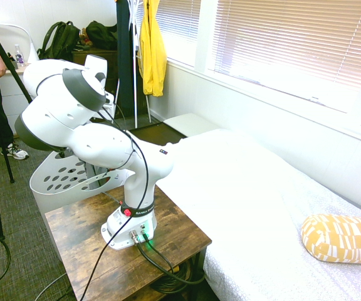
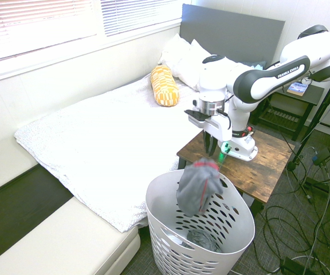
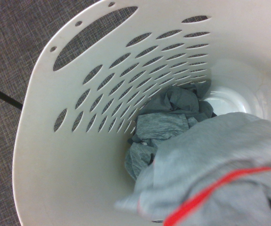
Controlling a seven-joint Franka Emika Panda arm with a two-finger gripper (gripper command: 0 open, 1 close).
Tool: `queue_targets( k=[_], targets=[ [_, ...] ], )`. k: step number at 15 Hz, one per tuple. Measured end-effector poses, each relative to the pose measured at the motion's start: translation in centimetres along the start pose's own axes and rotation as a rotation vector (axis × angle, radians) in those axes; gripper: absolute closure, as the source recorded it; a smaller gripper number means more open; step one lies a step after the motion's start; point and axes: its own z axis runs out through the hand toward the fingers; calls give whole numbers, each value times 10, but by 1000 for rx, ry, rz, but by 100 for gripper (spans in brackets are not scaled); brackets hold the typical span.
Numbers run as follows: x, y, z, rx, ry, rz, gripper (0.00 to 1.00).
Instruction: Put my clothes in the laundry bag
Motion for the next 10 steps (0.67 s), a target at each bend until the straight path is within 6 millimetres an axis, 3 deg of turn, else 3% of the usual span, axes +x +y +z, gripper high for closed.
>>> queue_targets(
  k=[6, 8, 10],
  targets=[
    [6, 1, -2, 7, 8, 10, 0],
    [28, 5, -9, 19, 45, 41, 0],
    [71, 20, -21, 21, 111, 93, 0]
  ],
)
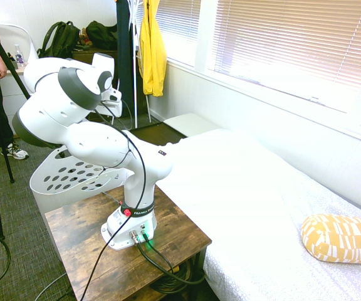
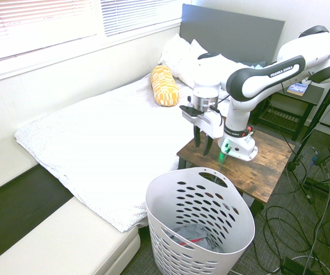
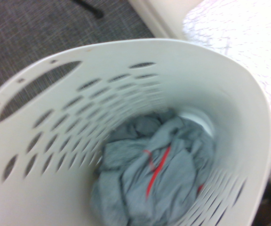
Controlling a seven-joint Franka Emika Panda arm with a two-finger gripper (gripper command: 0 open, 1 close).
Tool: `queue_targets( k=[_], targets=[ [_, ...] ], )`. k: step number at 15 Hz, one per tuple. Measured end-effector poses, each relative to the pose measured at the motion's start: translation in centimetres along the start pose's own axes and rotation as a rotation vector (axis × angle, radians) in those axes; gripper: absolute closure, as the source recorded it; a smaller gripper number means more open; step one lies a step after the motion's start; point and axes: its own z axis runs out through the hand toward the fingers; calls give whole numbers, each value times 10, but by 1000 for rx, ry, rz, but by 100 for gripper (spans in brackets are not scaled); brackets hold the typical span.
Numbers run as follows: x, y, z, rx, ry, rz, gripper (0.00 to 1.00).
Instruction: Put my clothes in the laundry bag
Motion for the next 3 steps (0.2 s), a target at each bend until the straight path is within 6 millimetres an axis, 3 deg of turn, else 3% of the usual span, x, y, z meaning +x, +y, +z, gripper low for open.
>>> queue_targets(
  k=[3],
  targets=[
    [95, 38, -11, -4, 95, 139, 0]
  ],
)
